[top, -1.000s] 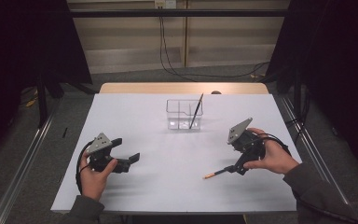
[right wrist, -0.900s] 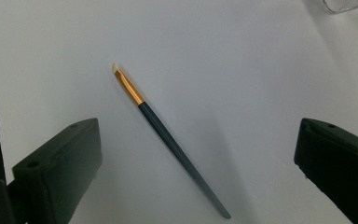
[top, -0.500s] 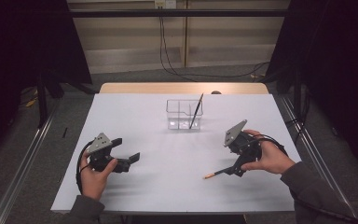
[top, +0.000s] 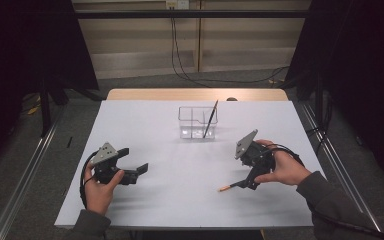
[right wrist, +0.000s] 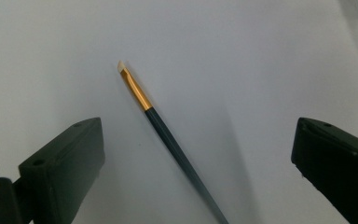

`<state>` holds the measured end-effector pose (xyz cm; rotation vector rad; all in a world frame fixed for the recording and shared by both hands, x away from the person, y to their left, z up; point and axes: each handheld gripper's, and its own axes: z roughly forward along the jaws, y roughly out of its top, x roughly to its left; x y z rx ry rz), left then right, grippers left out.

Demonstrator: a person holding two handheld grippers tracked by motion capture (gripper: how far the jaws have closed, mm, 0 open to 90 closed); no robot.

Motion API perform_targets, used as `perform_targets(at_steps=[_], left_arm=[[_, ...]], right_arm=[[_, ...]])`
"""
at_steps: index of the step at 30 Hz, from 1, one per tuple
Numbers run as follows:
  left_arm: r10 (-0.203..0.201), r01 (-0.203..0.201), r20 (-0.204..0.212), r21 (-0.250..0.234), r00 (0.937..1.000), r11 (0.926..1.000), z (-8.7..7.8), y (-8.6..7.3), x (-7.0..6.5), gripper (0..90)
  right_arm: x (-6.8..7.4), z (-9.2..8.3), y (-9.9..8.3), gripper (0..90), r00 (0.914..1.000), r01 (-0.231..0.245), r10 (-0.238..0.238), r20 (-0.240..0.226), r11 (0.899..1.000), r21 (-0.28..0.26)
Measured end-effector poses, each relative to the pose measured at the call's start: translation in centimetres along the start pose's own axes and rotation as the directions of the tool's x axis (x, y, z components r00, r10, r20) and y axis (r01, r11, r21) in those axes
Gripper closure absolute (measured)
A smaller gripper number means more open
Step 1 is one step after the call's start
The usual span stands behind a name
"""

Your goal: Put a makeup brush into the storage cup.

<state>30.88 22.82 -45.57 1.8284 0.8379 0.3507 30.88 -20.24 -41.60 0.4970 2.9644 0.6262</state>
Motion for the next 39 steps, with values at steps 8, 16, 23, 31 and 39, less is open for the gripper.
perform_targets(at_steps=[8,16,23,31,39], left_arm=[[0.005,-0.005,-0.003,-0.003,1.0,1.0,-0.1,0.1,-0.2,2.7],[0.006,-0.006,-0.014,0.002,0.9999,1.0,-0.2,0.2,-0.2,2.7],[0.006,-0.006,-0.011,-0.002,0.9999,1.0,-0.2,0.2,-0.1,2.8],[0.005,-0.005,-0.008,-0.003,1.0,1.0,-0.3,0.2,-0.1,2.9],[0.004,-0.004,-0.01,-0.001,0.9999,1.0,-0.3,0.2,-0.1,3.0]], right_arm=[[0.1,0.0,0.5,4.5,0.9995,0.027,-0.027,0.014,1.0,0.013],[0.5,0.4,0.5,11.3,0.9992,0.038,-0.038,0.008,0.998,0.04],[0.8,0.9,0.7,22.5,0.9981,0.059,-0.058,-0.022,0.997,0.049],[1.0,1.6,0.8,29.8,0.9938,0.106,-0.105,-0.038,0.993,0.044],[1.5,2.5,0.6,40.2,0.988,0.14,-0.135,-0.074,0.988,0.059]])
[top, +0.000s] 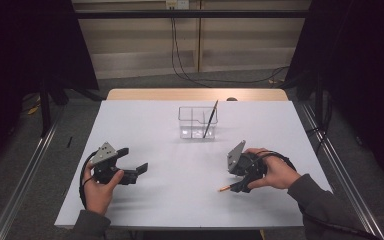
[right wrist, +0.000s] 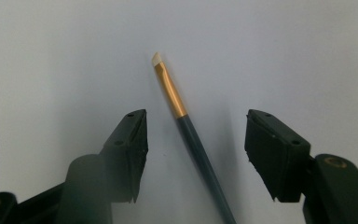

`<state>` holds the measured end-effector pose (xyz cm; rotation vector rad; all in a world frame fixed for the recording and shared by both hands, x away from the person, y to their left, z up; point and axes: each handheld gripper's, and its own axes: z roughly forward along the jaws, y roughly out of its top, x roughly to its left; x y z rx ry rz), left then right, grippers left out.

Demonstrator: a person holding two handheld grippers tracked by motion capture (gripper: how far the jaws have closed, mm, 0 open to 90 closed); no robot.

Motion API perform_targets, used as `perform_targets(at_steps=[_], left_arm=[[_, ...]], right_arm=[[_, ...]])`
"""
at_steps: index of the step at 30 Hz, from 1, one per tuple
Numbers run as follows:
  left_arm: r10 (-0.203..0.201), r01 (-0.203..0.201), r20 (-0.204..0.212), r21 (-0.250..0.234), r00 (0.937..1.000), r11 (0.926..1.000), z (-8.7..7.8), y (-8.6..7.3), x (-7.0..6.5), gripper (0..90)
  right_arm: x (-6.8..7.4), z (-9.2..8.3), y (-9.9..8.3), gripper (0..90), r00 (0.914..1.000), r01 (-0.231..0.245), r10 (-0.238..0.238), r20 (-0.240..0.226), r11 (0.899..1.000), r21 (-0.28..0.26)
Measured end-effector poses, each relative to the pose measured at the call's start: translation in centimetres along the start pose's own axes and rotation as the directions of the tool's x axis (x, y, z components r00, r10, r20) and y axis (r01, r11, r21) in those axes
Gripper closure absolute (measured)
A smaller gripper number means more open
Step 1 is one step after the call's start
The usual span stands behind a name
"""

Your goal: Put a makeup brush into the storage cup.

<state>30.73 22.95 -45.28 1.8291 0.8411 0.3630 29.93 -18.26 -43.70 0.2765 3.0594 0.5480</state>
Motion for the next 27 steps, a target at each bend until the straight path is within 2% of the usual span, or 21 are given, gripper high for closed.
perform_targets(at_steps=[4,7,13,15,18,20,24,25,26,27], left_arm=[[0.002,-0.002,-0.004,-0.001,1.0,1.0,0.0,0.0,0.0,2.9],[0.003,-0.003,-0.003,-0.001,1.0,1.0,0.0,0.0,0.0,3.0],[0.008,-0.008,-0.004,0.002,1.0,1.0,0.0,0.0,0.1,3.0],[0.006,-0.006,-0.003,-0.002,1.0,1.0,-0.1,0.0,0.2,3.0],[-0.002,0.002,-0.006,-0.005,1.0,1.0,-0.1,-0.1,0.2,3.0],[0.0,0.0,-0.007,-0.005,1.0,1.0,-0.1,-0.1,0.2,3.1],[-0.003,0.003,-0.012,-0.007,0.9999,1.0,-0.1,0.0,0.2,3.1],[-0.003,0.003,-0.007,-0.007,1.0,1.0,-0.1,0.0,0.2,3.1],[-0.002,0.002,-0.007,-0.007,1.0,1.0,-0.2,0.0,0.2,3.1],[-0.001,0.001,-0.007,-0.007,1.0,1.0,-0.1,0.0,0.2,3.1]], right_arm=[[0.0,0.4,0.0,45.7,0.9999,0.013,-0.013,-0.002,1.0,-0.001],[0.2,0.6,0.0,49.9,1.0,-0.008,0.008,-0.003,1.0,0.005],[-0.1,0.8,-0.2,58.0,1.0,0.0,0.0,-0.005,1.0,0.002],[-0.1,0.7,-0.2,59.3,0.9999,-0.017,0.017,0.002,1.0,0.008],[-0.2,0.8,-0.1,60.1,0.9999,-0.012,0.012,0.001,1.0,0.012],[-0.1,0.8,-0.1,61.6,0.9995,-0.031,0.031,-0.007,0.999,0.021],[-0.2,1.2,-0.1,64.7,0.9999,-0.01,0.01,-0.01,1.0,0.027],[0.0,1.3,-0.1,65.3,0.9989,-0.044,0.044,-0.013,0.998,0.039],[-0.2,1.4,-0.1,65.8,0.9996,-0.027,0.027,-0.012,0.999,0.03],[-0.1,1.3,-0.1,66.1,0.9994,-0.03,0.03,-0.015,0.999,0.03]])
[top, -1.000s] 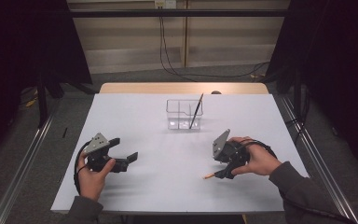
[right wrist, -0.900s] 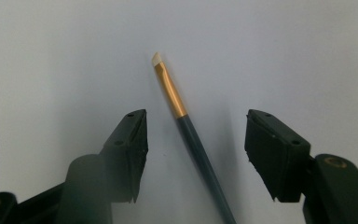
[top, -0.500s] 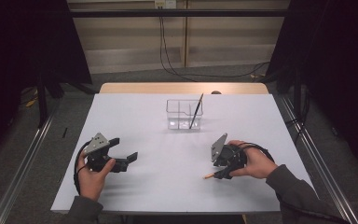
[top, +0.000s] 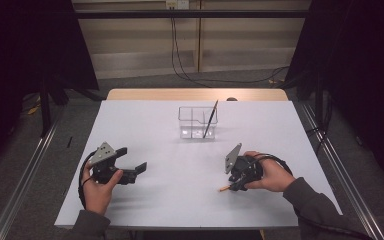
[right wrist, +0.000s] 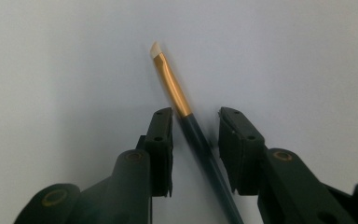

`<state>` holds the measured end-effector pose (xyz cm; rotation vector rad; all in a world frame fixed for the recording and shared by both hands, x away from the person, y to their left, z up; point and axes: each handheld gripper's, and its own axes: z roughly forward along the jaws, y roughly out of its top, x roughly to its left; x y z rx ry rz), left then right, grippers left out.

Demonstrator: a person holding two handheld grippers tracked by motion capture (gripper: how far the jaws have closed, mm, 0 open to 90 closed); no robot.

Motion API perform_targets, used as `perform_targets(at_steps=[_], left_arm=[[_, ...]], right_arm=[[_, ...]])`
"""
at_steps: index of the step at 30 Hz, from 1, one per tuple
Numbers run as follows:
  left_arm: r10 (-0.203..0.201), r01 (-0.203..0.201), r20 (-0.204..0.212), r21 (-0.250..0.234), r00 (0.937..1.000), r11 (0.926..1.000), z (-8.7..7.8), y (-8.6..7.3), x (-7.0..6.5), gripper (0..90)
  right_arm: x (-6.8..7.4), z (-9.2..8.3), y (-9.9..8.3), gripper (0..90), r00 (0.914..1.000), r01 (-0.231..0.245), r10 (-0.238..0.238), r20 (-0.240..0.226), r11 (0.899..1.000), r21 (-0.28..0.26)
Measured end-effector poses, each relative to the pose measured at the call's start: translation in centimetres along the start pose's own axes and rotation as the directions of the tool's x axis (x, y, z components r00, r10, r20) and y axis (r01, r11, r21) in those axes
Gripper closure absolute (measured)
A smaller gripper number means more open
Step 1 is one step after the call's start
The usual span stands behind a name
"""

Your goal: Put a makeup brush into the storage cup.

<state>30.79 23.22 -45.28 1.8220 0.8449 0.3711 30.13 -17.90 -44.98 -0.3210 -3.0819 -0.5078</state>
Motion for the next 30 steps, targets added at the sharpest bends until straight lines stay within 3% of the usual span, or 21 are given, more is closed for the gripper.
perform_targets(at_steps=[6,12,16,19,23,25,27,30], left_arm=[[-0.001,0.001,-0.003,0.0,1.0,1.0,0.02,-0.04,0.04,3.2],[0.0,0.0,0.0,0.002,1.0,1.0,0.04,0.0,-0.06,3.2],[0.005,-0.005,0.004,0.008,1.0,1.0,0.1,-0.01,-0.05,3.2],[0.007,-0.007,0.001,0.009,1.0,0.9999,0.12,0.01,-0.1,3.2],[0.002,-0.002,0.008,0.009,1.0,1.0,0.26,-0.03,-0.14,3.2],[0.008,-0.008,0.001,0.012,1.0,0.9999,0.27,0.02,-0.17,3.2],[0.011,-0.011,0.002,0.013,0.9999,0.9999,0.26,0.05,-0.15,3.2],[0.01,-0.01,0.001,0.013,0.9999,0.9999,0.25,0.05,-0.16,3.2]], right_arm=[[0.0,-0.02,0.18,69.6,0.9999,-0.01,0.01,-0.007,1.0,0.018],[0.04,0.01,0.16,81.7,0.9988,-0.048,0.048,-0.009,0.999,0.016],[-0.05,0.08,0.34,82.7,0.9988,-0.048,0.048,-0.01,0.999,0.024],[0.0,0.11,0.39,82.9,0.997,-0.076,0.076,-0.008,0.997,0.03],[-0.12,0.15,0.0,82.9,0.9963,-0.086,0.086,-0.011,0.996,-0.002],[0.01,0.13,-0.02,82.7,0.9929,-0.118,0.118,-0.009,0.993,0.002],[-0.01,0.16,0.06,82.8,0.9949,-0.101,0.101,-0.004,0.995,0.003],[0.09,0.15,0.0,83.4,0.992,-0.126,0.126,-0.003,0.992,0.001]])
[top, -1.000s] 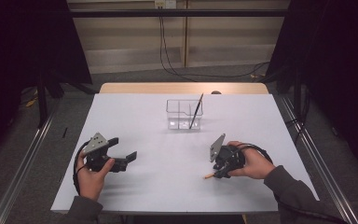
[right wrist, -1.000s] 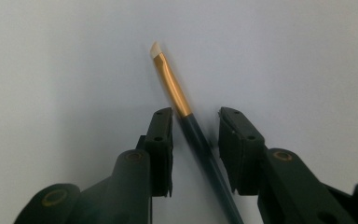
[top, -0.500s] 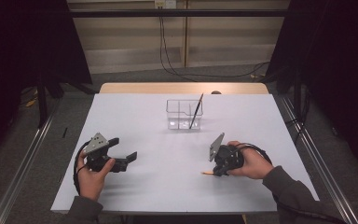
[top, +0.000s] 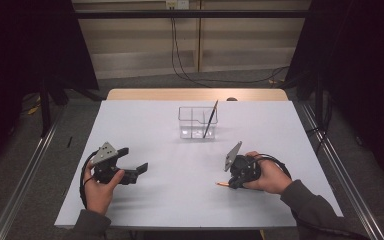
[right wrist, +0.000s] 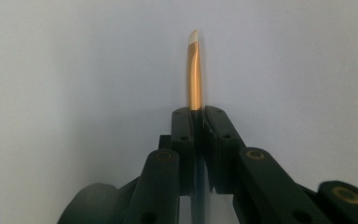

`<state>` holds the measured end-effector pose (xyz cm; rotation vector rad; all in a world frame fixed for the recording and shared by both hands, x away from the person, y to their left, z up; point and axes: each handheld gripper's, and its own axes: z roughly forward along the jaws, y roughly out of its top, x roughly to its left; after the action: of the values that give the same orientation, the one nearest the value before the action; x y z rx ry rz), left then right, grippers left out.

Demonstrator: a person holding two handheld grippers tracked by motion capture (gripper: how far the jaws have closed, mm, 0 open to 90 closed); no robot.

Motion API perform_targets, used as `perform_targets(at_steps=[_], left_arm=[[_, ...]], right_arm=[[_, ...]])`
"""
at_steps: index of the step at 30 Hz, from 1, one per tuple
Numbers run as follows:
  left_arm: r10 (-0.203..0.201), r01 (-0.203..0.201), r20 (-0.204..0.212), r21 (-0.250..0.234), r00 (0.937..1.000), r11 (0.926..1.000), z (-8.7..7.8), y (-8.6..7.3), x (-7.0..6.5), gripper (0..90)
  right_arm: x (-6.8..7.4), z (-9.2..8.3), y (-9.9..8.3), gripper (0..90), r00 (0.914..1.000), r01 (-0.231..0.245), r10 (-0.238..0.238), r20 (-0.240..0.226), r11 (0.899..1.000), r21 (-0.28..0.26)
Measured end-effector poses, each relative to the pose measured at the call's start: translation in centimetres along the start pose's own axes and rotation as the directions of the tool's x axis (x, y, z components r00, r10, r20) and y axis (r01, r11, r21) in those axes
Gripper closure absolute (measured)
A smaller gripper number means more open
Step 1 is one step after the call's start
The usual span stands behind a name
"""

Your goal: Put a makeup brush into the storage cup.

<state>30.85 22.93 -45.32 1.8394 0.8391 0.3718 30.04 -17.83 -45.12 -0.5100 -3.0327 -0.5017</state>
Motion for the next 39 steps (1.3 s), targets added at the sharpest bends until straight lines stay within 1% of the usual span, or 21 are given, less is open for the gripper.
perform_targets(at_steps=[2,5,7,8,10,14,15,18,20,22,24,25,26,27,28,31,33,35,36,37,39], left_arm=[[0.001,-0.001,0.009,0.0,1.0,1.0,0.0,0.0,0.0,3.2],[-0.001,0.001,0.004,-0.001,1.0,1.0,0.1,0.0,-0.1,3.3],[-0.001,0.001,0.005,-0.002,1.0,1.0,0.0,0.0,0.0,3.3],[0.003,-0.003,-0.005,0.003,1.0,1.0,0.0,0.0,0.0,3.3],[0.001,-0.001,0.0,0.001,1.0,1.0,0.0,0.0,0.0,3.3],[-0.001,0.001,0.002,-0.001,1.0,1.0,0.0,0.0,0.0,3.3],[-0.002,0.002,0.001,-0.001,1.0,1.0,0.0,0.0,0.0,3.3],[-0.01,0.01,0.002,-0.005,1.0,0.9999,-0.1,0.0,0.1,3.4],[-0.008,0.008,0.003,-0.005,1.0,1.0,-0.1,0.0,0.1,3.4],[-0.011,0.011,0.002,-0.006,0.9999,0.9999,-0.1,-0.1,0.1,3.3],[-0.011,0.011,0.002,-0.003,0.9999,0.9999,0.0,-0.1,0.1,3.4],[-0.009,0.009,0.003,-0.002,1.0,1.0,0.0,-0.1,0.1,3.3],[-0.009,0.009,0.004,-0.002,1.0,1.0,0.0,-0.1,0.1,3.4],[-0.009,0.009,0.003,-0.002,1.0,1.0,0.0,-0.1,0.1,3.4],[-0.01,0.01,0.004,-0.003,0.9999,0.9999,0.0,-0.1,0.1,3.4],[-0.012,0.012,0.005,-0.002,0.9999,0.9999,0.0,-0.1,0.1,3.4],[-0.01,0.01,0.006,-0.001,0.9999,0.9999,0.0,-0.1,0.1,3.4],[-0.01,0.01,0.009,-0.002,0.9999,0.9999,0.1,-0.1,0.1,3.4],[-0.009,0.009,0.003,0.0,1.0,1.0,0.0,-0.1,0.1,3.4],[-0.009,0.009,0.011,-0.003,0.9999,1.0,0.0,-0.1,0.2,3.4],[-0.012,0.012,0.004,-0.001,0.9999,0.9999,0.0,-0.1,0.1,3.4]], right_arm=[[-0.1,0.0,0.0,83.8,1.0,0.001,-0.001,0.004,1.0,-0.007],[0.0,0.0,0.0,84.1,0.9999,-0.013,0.013,0.005,1.0,-0.001],[0.1,0.0,0.1,84.2,0.9999,-0.003,0.003,0.01,1.0,0.001],[0.1,0.0,0.1,84.2,0.9999,0.01,-0.01,0.01,1.0,0.0],[0.3,0.0,0.2,84.2,0.9997,0.0,0.0,0.024,1.0,0.006],[0.4,0.0,0.2,84.2,0.9996,-0.016,0.016,0.021,1.0,0.017],[0.2,0.0,0.2,84.2,0.9998,0.001,-0.001,0.022,1.0,0.011],[0.2,-0.1,0.2,84.2,0.9994,-0.03,0.029,0.017,1.0,0.008],[0.0,-0.1,0.1,84.2,0.9994,-0.031,0.031,0.013,1.0,-0.004],[-0.1,-0.2,-0.1,84.3,0.9987,-0.049,0.049,0.012,0.999,-0.015],[-0.3,-0.3,-0.4,84.2,0.9966,-0.072,0.073,0.039,0.997,-0.029],[-0.5,-0.4,-0.5,84.3,0.9966,-0.072,0.073,0.037,0.997,-0.04],[-0.5,-0.6,-0.6,84.3,0.9925,-0.114,0.116,0.037,0.992,-0.05],[-0.7,-0.8,-0.7,84.2,0.9924,-0.112,0.115,0.042,0.991,-0.067],[-0.7,-1.0,-0.8,84.3,0.9888,-0.137,0.142,0.047,0.987,-0.086],[-1.0,-1.5,-1.0,84.3,0.9858,-0.149,0.158,0.056,0.978,-0.147],[-1.0,-1.7,-1.1,84.3,0.9797,-0.178,0.192,0.058,0.966,-0.185],[-1.2,-1.9,-1.1,84.3,0.9786,-0.178,0.196,0.064,0.959,-0.22],[-1.1,-2.0,-1.1,84.3,0.9756,-0.191,0.211,0.061,0.953,-0.233],[-1.1,-2.1,-1.1,84.3,0.9719,-0.203,0.226,0.066,0.946,-0.252],[-1.2,-2.3,-1.2,84.3,0.97,-0.206,0.234,0.067,0.937,-0.283]])
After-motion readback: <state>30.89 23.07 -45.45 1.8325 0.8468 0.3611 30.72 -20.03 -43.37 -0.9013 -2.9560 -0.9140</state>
